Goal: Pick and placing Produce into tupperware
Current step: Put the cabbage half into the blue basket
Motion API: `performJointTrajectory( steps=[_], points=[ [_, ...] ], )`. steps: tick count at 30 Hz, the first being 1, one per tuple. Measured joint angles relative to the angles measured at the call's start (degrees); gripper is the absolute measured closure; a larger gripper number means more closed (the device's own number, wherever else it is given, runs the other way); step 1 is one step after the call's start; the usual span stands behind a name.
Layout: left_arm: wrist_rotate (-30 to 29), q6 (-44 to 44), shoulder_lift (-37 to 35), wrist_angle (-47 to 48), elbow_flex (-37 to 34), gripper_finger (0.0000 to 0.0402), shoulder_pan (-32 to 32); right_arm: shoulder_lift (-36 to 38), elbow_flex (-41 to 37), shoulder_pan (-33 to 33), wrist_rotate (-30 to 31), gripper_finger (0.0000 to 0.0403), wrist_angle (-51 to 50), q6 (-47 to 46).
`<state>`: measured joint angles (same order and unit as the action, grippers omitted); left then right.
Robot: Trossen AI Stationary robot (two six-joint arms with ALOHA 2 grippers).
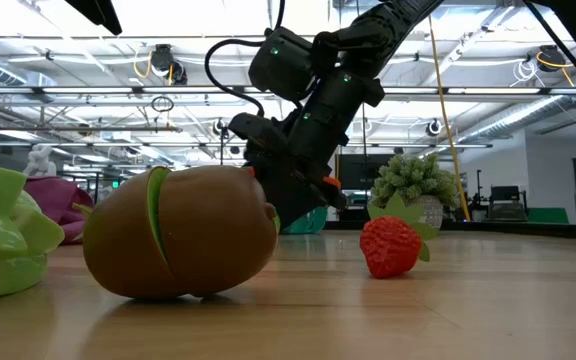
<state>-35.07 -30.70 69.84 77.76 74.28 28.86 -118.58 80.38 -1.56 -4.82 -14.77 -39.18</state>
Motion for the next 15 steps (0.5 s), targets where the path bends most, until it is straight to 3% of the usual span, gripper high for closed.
performJointTrajectory(
  steps=[15],
  points=[
    [0.0, 0.0, 0.01, -0.01, 0.0, 0.0078, -0.02, 0.0, 0.0, 0.0, 0.02, 0.0286, 1.36, 0.87]
  ],
)
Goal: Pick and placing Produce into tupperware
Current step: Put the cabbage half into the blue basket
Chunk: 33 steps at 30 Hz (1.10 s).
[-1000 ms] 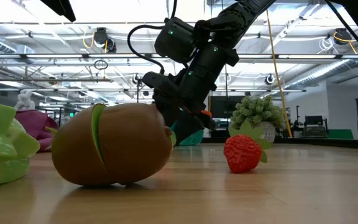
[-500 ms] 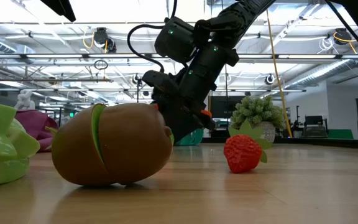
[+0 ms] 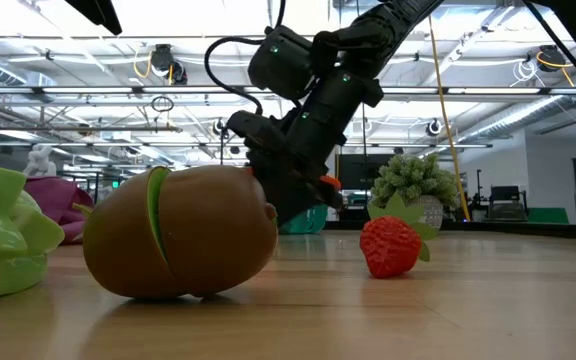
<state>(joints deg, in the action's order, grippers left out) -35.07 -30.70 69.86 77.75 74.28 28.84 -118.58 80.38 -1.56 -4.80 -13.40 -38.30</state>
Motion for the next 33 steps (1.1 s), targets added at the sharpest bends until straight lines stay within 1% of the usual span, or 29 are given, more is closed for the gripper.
performJointTrajectory(
  steps=[5, 8, 16, 18, 20, 25, 28, 30, 33],
  points=[
    [0.0, -0.07, 0.01, 0.01, 0.0, 0.0078, 0.01, 0.82, -0.02, 0.0, 0.0, 0.0287, 0.47, 0.16],
    [-0.02, -0.07, 0.01, 0.01, 0.0, 0.0078, 0.01, 2.59, -0.02, 0.0, -0.02, 0.0287, 0.99, 0.22],
    [0.04, -0.48, 0.03, 0.01, 0.0, 0.0078, 0.01, 10.75, -0.02, -0.13, 0.34, 0.0287, 1.67, 3.0],
    [0.04, -0.5, 0.03, 0.01, 0.0, 0.0078, 0.01, 13.02, -0.02, -0.65, 1.64, 0.0287, 2.87, 4.64],
    [0.02, -0.5, 0.03, 0.01, 0.0, 0.0078, 0.0, 15.62, -0.02, -1.72, 3.17, 0.0287, 3.28, 6.38],
    [0.02, -0.63, 0.03, -0.02, 0.0, 0.0078, 0.01, 20.15, 0.0, -6.36, 3.17, 0.0287, 7.38, 8.44],
    [0.0, -0.68, 0.03, -0.22, 0.0, 0.0078, 0.01, 21.38, 0.02, -9.63, 2.62, 0.0287, 9.33, 10.99],
    [0.0, -0.68, 0.03, -0.31, 0.0, 0.0078, 0.02, 21.41, 0.64, -11.86, 1.51, 0.0287, 9.44, 12.28],
    [0.0, -0.68, 0.03, -0.57, 0.0, 0.0078, 0.02, 20.95, 1.67, -14.54, 1.49, 0.0287, 9.25, 14.63]
  ],
)
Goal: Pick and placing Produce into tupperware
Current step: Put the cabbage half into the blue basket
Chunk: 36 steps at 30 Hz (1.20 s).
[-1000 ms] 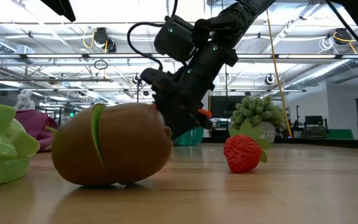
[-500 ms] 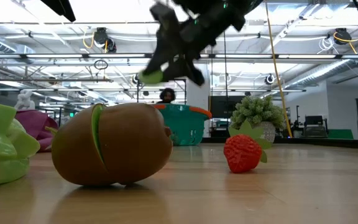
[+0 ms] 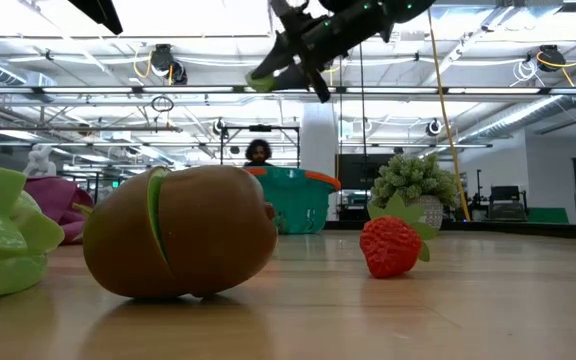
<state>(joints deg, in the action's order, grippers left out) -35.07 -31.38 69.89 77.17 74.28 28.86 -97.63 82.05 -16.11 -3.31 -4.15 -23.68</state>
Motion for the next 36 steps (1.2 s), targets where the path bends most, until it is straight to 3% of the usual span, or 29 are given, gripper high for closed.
performJointTrajectory(
  steps=[9, 18, 36],
  points=[
    [-1.49, 1.29, -0.02, -0.82, 0.02, 0.0078, -0.46, -4.45, 4.86, -5.5, -1.19, 0.0287, -5.03, 7.35],
    [-1.08, 1.64, -0.02, -0.82, 0.02, 0.0078, -2.93, -9.66, 5.32, -6.82, -1.15, 0.0287, -14.02, 12.3],
    [-1.03, 2.4, -0.02, -1.21, 0.02, 0.0078, -6.97, -11.58, 5.35, -10.62, 1.75, 0.0287, -21.08, 14.0]
  ],
)
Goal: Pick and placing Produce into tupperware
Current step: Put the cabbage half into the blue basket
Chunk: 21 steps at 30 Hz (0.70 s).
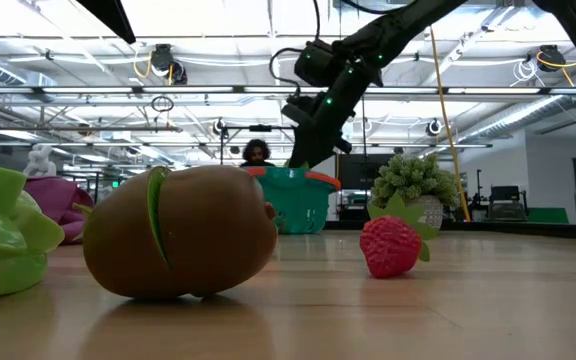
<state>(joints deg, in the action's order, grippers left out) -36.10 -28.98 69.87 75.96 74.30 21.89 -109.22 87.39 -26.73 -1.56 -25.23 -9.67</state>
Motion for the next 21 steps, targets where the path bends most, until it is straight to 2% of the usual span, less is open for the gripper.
performJointTrajectory(
  steps=[15, 21],
  points=[
    [0.0, 0.25, 0.0, 0.02, 0.0, 0.0078, -0.13, -4.7, -0.02, -1.1, -0.3, 0.0287, 1.07, 0.0],
    [0.0, 0.25, 0.0, 0.02, 0.0, 0.0078, -0.13, -4.71, -0.02, -1.05, -1.93, 0.0272, 1.88, 0.4]
  ],
)
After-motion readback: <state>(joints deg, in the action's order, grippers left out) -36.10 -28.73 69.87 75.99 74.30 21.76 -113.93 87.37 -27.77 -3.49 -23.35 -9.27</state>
